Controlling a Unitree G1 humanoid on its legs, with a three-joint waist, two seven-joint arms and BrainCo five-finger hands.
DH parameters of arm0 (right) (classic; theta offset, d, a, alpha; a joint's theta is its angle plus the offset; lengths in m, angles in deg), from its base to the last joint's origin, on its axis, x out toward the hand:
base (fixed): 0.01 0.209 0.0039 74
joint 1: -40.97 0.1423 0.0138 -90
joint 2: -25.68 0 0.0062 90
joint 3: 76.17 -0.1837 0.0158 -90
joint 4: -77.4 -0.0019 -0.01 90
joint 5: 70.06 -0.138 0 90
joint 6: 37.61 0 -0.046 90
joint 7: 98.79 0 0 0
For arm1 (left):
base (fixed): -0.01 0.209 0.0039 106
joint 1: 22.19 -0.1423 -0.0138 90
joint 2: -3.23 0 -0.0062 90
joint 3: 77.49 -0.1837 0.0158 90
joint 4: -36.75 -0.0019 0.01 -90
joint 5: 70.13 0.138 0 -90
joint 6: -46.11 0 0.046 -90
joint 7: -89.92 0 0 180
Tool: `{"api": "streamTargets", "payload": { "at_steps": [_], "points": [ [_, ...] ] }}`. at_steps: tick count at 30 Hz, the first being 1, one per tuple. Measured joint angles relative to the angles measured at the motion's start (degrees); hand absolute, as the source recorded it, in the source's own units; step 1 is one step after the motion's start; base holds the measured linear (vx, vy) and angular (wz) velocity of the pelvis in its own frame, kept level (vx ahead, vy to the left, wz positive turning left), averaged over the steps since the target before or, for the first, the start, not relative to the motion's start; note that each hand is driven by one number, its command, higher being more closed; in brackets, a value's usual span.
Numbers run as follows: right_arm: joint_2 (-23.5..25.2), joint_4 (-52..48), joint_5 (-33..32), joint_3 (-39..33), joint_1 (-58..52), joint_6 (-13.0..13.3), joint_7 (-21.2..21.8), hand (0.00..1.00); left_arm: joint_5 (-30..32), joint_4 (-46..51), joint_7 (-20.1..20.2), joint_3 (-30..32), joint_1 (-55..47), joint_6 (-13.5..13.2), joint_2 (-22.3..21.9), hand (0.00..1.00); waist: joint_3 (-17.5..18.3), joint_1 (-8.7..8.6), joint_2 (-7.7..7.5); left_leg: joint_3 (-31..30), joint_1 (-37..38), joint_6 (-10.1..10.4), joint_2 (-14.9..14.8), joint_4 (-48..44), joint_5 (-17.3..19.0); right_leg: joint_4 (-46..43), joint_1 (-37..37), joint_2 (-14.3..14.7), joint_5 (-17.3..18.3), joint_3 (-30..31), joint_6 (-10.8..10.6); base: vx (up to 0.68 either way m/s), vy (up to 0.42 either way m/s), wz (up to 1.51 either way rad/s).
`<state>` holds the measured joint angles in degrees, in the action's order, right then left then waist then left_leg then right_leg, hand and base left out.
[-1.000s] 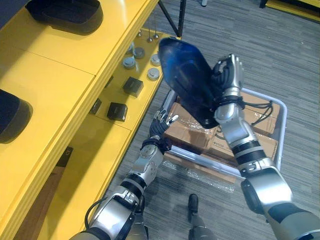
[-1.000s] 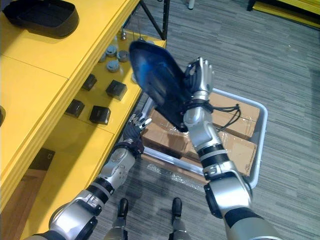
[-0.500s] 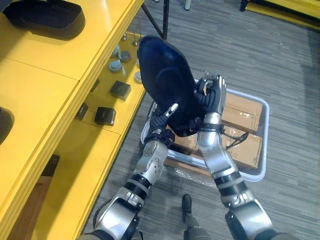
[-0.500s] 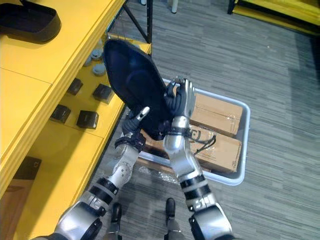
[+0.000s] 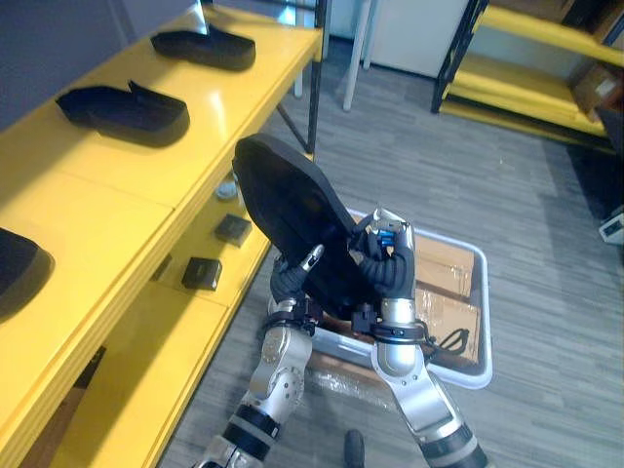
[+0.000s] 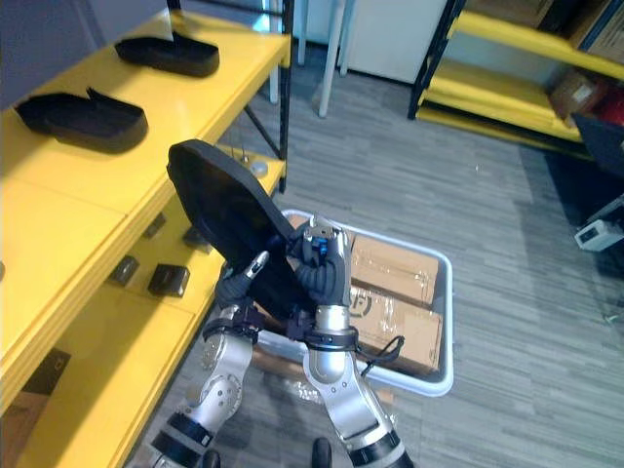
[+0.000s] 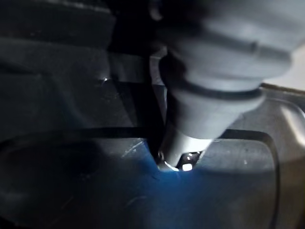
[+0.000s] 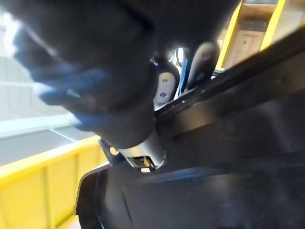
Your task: Walk over and take plastic housings, then place them on the shelf
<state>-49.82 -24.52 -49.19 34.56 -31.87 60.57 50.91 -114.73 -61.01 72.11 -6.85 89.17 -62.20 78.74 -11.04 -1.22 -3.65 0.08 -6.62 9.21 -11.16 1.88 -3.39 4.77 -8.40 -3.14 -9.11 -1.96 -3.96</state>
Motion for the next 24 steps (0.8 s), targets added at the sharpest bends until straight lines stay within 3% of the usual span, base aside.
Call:
{"api": "streamTargets", "payload": {
  "at_steps": [5,6,10,15,18,19,24],
  "points": [
    [-0.1,-6.6,-4.0,2.6,-11.9,3.3,5.1,1.0,5.9,9.6,2.9,0.4,-13.0,1.4,0.0,1.0,3.8,-0.07,0.13,-0.2,2.7,0.2,0.0,0.8,0.6,0.0,2.6,-0.1,1.3,-0.6,-0.3,0.06,0.023,0.05],
    [-0.2,-7.2,-5.8,3.0,-15.4,4.2,7.0,0.0,7.6,11.5,3.6,0.4,-17.3,1.6,0.0,1.0,4.8,0.04,0.31,-0.7,3.2,0.3,0.0,0.7,0.8,0.0,3.5,-0.2,1.8,-1.3,-0.3,0.04,0.017,0.26],
    [-0.8,-7.1,-9.6,4.3,-20.9,5.4,11.1,0.0,10.3,12.9,4.6,1.2,-23.8,2.2,0.0,1.0,5.9,0.18,0.99,-3.9,3.9,0.5,0.2,0.5,0.9,0.0,6.3,-0.5,3.2,-4.6,-0.6,0.0,0.01,0.45],
    [-2.8,-4.0,-16.9,4.4,-23.8,6.1,17.6,0.0,20.2,14.3,3.8,8.8,-27.4,3.0,-1.9,1.0,6.8,2.28,2.9,-11.1,-1.4,0.5,1.7,-5.7,1.9,-0.2,9.5,-1.1,4.9,-12.8,-0.5,-0.03,0.0,0.88],
    [-3.2,-1.8,-18.3,1.3,-23.7,6.0,17.7,0.0,26.6,17.3,-0.1,13.4,-27.4,3.2,-4.0,1.0,6.9,3.22,4.21,-0.8,-5.3,-5.7,1.1,-8.9,2.2,-0.6,11.3,-3.0,5.8,-19.5,-1.2,0.04,0.099,1.45],
    [-3.1,-2.8,-16.8,-5.6,-17.8,6.0,14.7,0.0,38.6,24.0,-7.5,24.7,-30.1,3.1,-4.2,1.0,7.9,5.42,4.72,21.4,-5.0,-6.8,-0.5,-8.8,-1.5,-3.3,12.1,-9.2,7.6,-25.5,-4.0,0.29,0.323,1.68],
    [0.2,-3.0,-16.1,-5.9,-14.9,6.0,16.1,0.0,44.3,26.9,-9.6,26.6,-31.4,3.3,-4.2,1.0,8.5,6.5,3.68,20.3,-3.6,-7.2,4.1,-6.3,-1.7,-3.6,14.0,-12.8,7.6,-27.7,-4.2,0.19,0.153,0.55]
  ]
}}
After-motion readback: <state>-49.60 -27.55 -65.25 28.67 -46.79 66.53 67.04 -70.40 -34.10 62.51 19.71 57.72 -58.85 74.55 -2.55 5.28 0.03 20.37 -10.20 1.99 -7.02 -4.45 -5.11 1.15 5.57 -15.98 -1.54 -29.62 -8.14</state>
